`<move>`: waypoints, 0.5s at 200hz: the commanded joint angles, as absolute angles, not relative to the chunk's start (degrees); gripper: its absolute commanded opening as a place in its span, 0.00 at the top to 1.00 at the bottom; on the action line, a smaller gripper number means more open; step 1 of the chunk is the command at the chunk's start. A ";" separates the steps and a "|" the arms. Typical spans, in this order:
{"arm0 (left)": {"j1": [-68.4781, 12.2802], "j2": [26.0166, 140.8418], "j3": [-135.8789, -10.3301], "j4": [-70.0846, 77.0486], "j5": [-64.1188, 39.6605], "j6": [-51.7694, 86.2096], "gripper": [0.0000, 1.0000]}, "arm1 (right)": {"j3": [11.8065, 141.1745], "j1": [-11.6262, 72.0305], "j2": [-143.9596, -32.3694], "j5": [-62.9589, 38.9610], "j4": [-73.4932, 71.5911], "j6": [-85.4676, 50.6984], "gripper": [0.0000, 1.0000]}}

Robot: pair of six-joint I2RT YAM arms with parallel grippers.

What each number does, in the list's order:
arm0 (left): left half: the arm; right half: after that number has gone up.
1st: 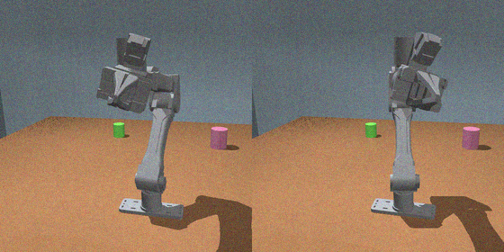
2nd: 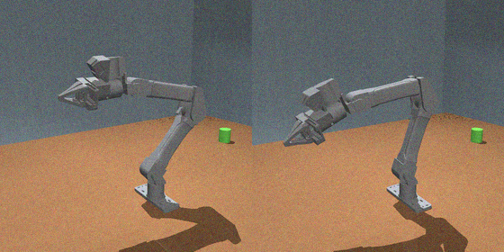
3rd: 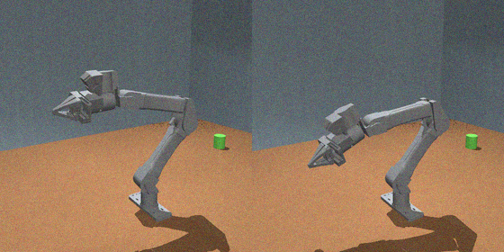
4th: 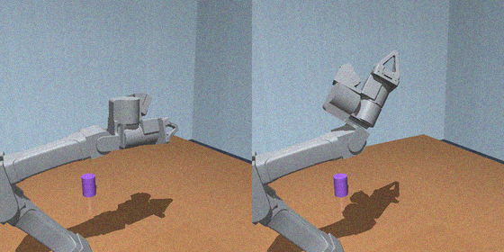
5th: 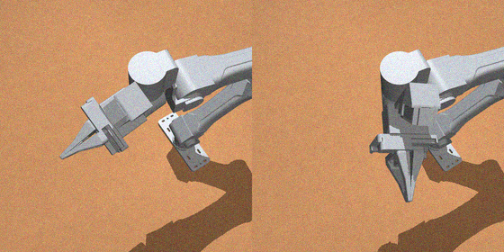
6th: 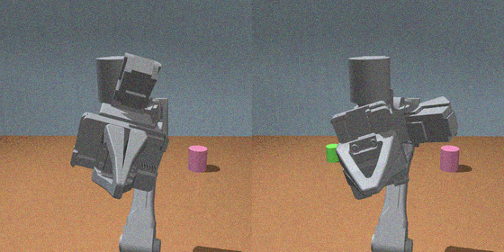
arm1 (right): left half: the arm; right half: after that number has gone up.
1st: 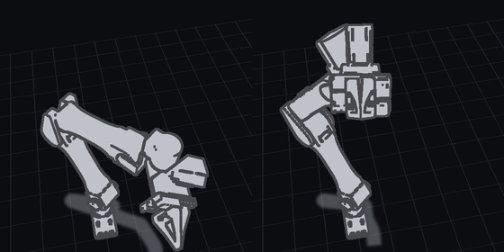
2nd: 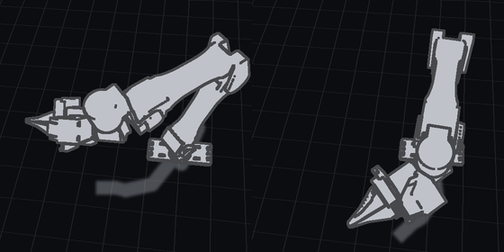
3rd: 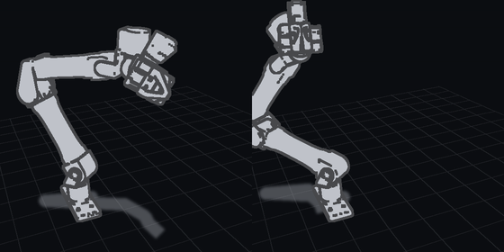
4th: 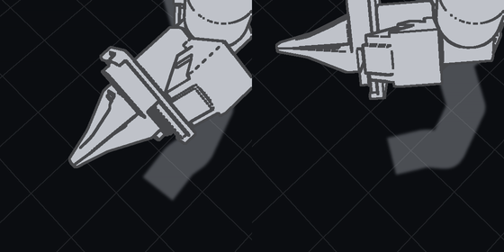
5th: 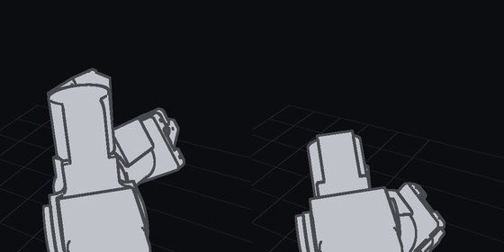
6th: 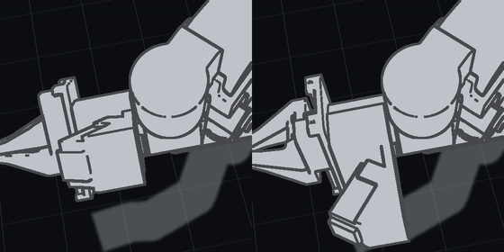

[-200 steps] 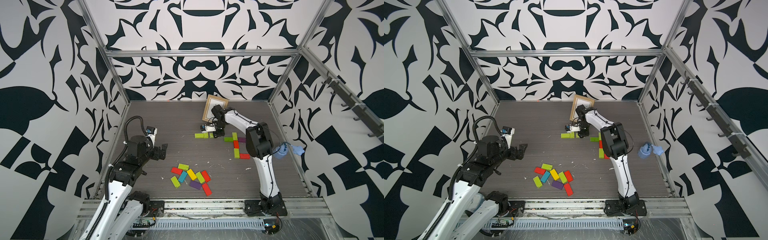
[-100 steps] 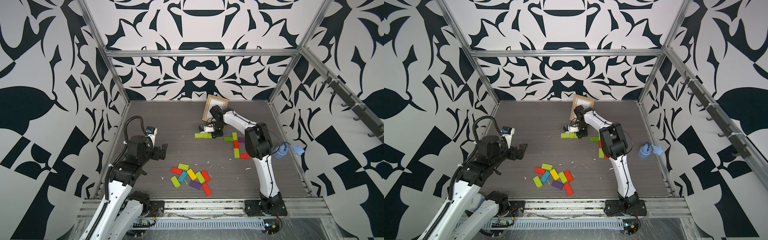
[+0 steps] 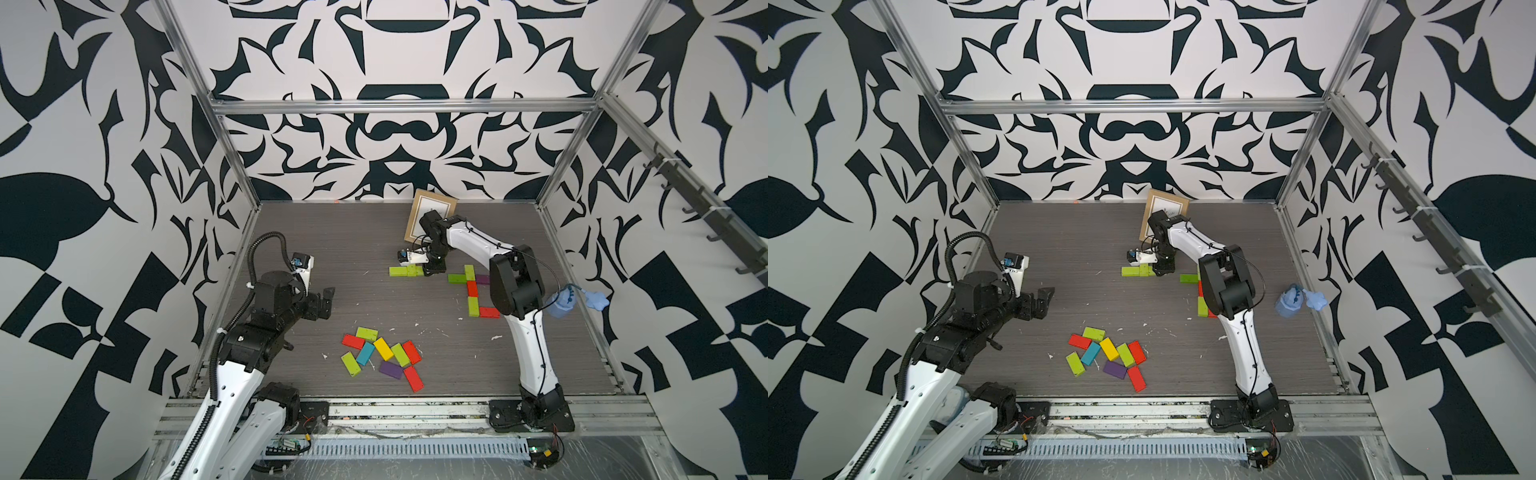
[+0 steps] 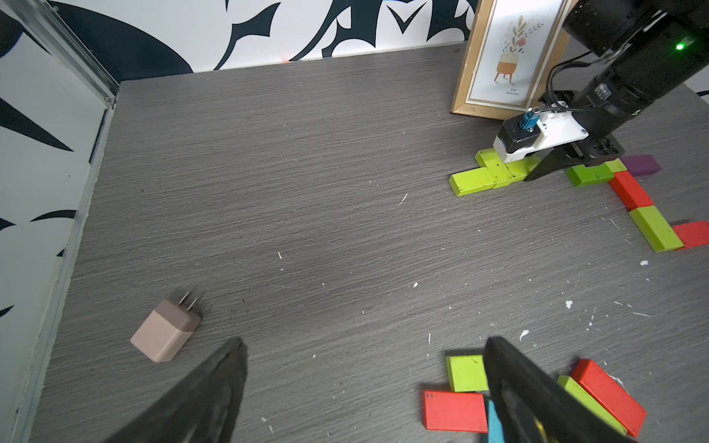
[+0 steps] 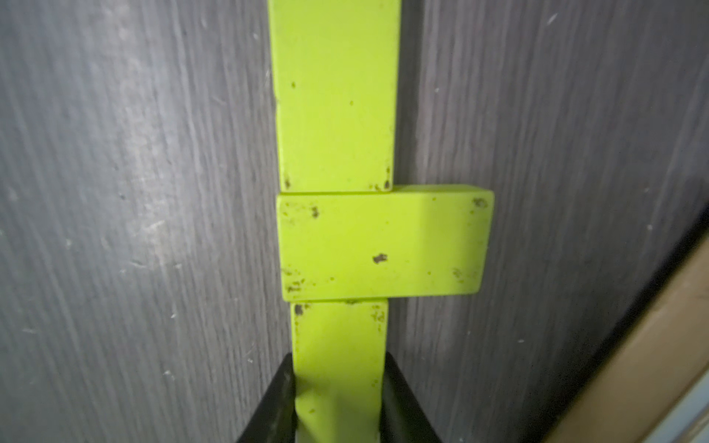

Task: Assemble the letter t with building blocks
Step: Assemble the building block at the center of the board.

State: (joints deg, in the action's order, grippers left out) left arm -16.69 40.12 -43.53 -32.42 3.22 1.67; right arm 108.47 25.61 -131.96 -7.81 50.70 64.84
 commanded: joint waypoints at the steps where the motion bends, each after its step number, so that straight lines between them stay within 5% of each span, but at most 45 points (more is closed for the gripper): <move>1: -16.70 39.55 -42.72 -33.63 3.51 1.85 0.00 | 108.18 25.99 -132.53 -8.66 51.34 64.23 0.78; 100: -16.70 39.69 -42.85 -33.57 3.25 1.82 0.00 | 106.50 26.30 -131.86 -7.20 51.08 66.17 0.73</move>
State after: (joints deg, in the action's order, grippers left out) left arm -16.69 40.12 -43.53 -32.42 3.22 1.65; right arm 108.20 25.69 -131.96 -7.60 50.48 64.99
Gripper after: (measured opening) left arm 0.998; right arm 0.330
